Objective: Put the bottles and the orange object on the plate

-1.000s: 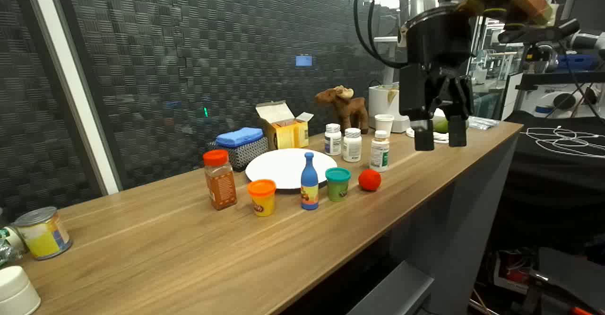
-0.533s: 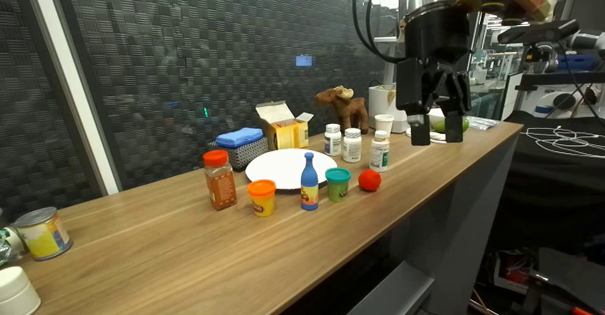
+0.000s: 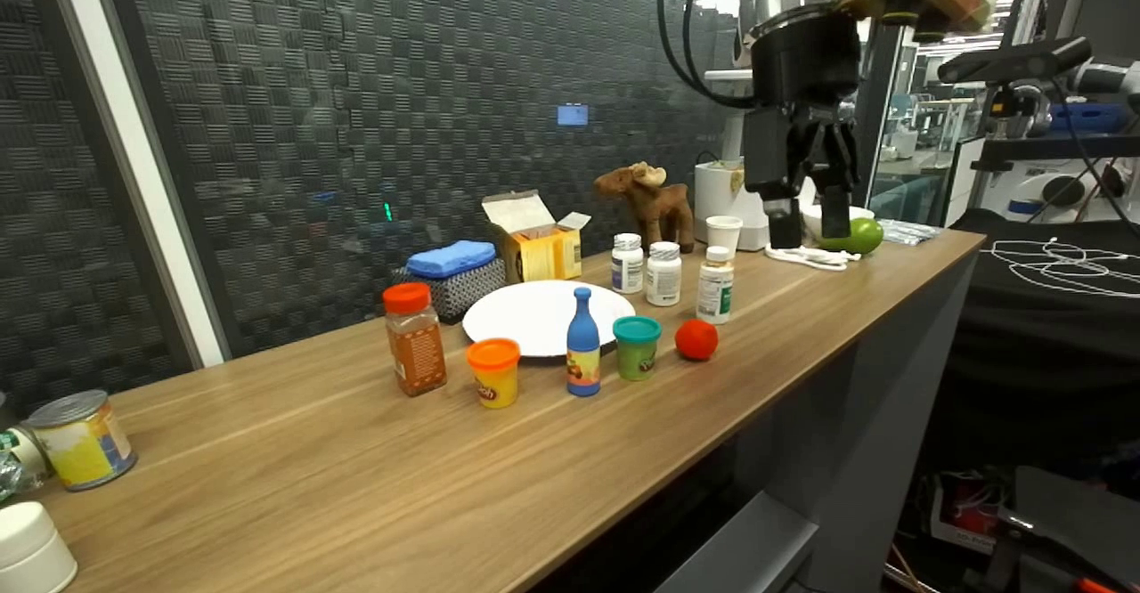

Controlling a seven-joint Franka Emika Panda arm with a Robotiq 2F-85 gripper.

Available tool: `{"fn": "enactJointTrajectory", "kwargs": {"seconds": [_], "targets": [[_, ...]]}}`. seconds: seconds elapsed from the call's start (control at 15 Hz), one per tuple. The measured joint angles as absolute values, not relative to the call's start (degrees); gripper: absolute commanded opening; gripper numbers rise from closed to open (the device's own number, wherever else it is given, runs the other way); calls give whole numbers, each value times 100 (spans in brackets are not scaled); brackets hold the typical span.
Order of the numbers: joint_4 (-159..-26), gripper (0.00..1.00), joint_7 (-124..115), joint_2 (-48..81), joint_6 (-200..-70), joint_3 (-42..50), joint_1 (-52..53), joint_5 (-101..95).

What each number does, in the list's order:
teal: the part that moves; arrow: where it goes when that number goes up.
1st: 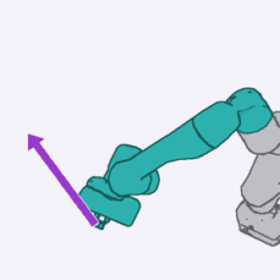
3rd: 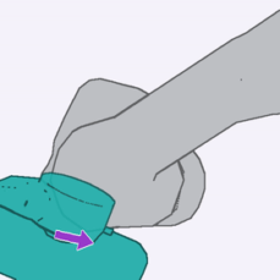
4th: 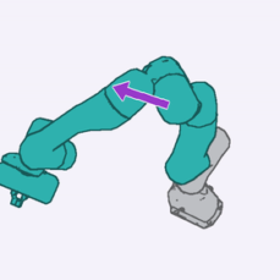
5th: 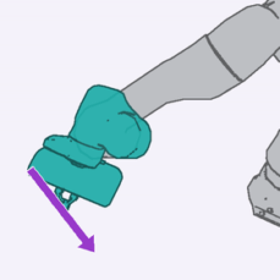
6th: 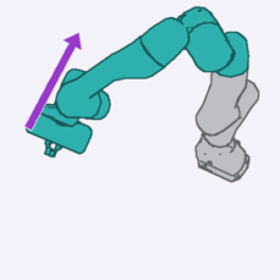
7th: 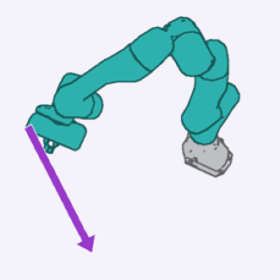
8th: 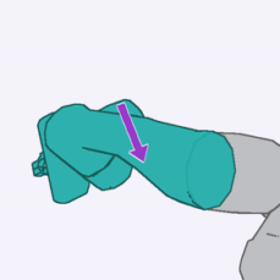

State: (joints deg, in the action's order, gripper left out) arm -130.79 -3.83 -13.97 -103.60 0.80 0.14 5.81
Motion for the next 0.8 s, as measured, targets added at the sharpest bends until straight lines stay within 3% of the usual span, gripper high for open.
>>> {"fn": "enactJointTrajectory", "kwargs": {"seconds": [0.33, 0.8], "targets": [[-11801, 100, 204, -434, -10398, 230, -164, 22], [-10723, 100, 533, 1081, -12343, 264, -271, 21]]}}
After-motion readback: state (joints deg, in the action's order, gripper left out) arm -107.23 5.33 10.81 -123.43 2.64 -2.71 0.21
